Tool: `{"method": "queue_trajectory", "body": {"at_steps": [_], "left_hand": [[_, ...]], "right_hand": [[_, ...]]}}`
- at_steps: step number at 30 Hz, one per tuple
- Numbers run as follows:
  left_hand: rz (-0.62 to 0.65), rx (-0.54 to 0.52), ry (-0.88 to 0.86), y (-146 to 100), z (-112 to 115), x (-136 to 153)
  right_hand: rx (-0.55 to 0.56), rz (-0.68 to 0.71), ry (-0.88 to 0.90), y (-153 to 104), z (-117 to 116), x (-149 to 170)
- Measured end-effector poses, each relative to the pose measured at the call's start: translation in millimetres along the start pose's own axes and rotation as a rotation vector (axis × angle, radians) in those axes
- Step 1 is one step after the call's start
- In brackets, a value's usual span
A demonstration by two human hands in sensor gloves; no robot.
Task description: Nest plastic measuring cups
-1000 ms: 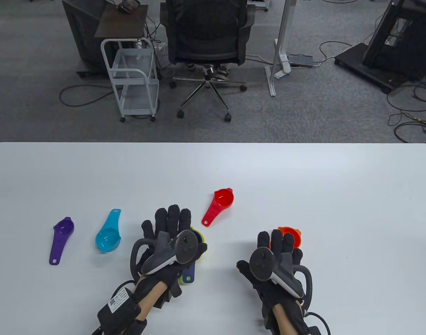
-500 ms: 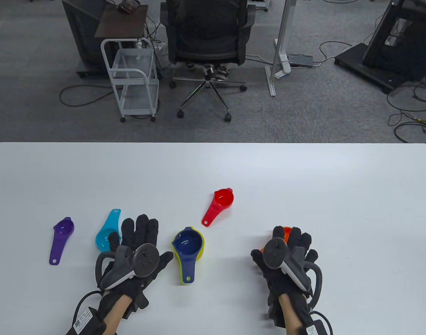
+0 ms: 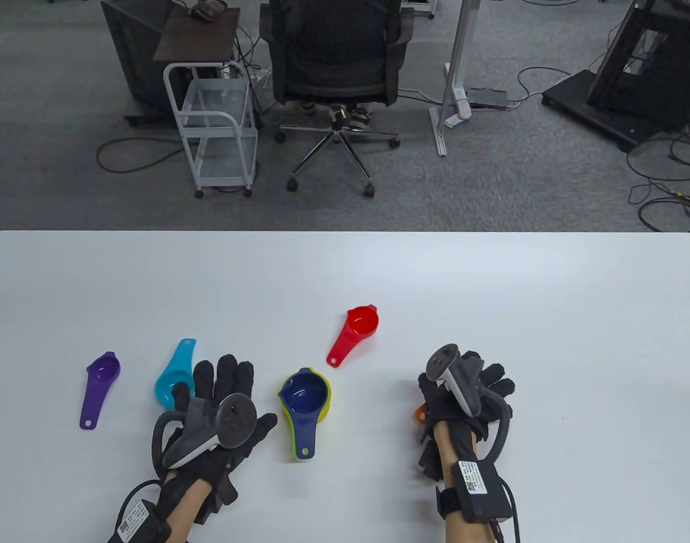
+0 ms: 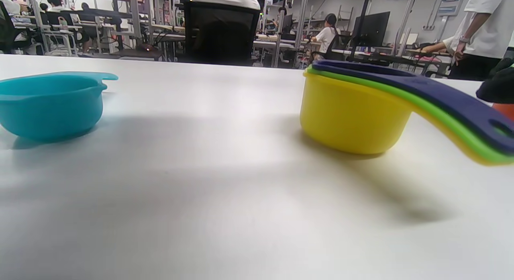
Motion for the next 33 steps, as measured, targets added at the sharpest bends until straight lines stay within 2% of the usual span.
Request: {"method": "queue_trajectory", "body": {"at_steps": [4, 7, 10, 13, 15, 18, 20, 25, 30, 33], "left_hand": [[-0.015, 0.0, -0.005, 0, -1, 2], [-0.033, -0.029, -0.01, -1, -5, 8], [-0.052, -0.036, -0.015, -1, -7, 15], [-0.065, -0.029, -0.034, -1, -5, 21], [-0.073, -0.024, -0.048, -2, -3, 26], [-0.077, -0.021, -0.08, -3, -3, 33], [-0.075, -0.008, -0.121, -4, -1, 37], [-0.106, -0.009, -0.124, -8, 0, 49], [-0.115, -0.007, -0.137, -7, 0, 54], [-0.119, 0.015, -0.129, -5, 4, 53]], "right_hand": [[0.066, 0.051, 0.028, -4, 4, -5], [0.164, 0.133, 0.055, -12, 10, -10], [0.249, 0.305, 0.124, -43, 28, -31], [0.239, 0.478, 0.264, -84, 41, -64], [0.228, 0.583, 0.297, -112, 45, -90], [0.245, 0.701, 0.233, -152, 44, -132], [0.257, 0.744, 0.16, -168, 38, -155], [0.231, 0.756, 0.052, -177, 13, -193], [0.214, 0.705, -0.036, -164, -4, -204], [0.223, 0.689, -0.051, -159, -6, -206]]}}
Point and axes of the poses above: the tracker on the back of each hand, its own x axis roughly to the little-finger side, its own y axis roughly from the wrist to the fingertips, z = x × y, the point moved 5 cm from there along y, roughly from the wrist to the fingertips, and after that the axes turned 5 degrees about x, right-handed, at the moved point
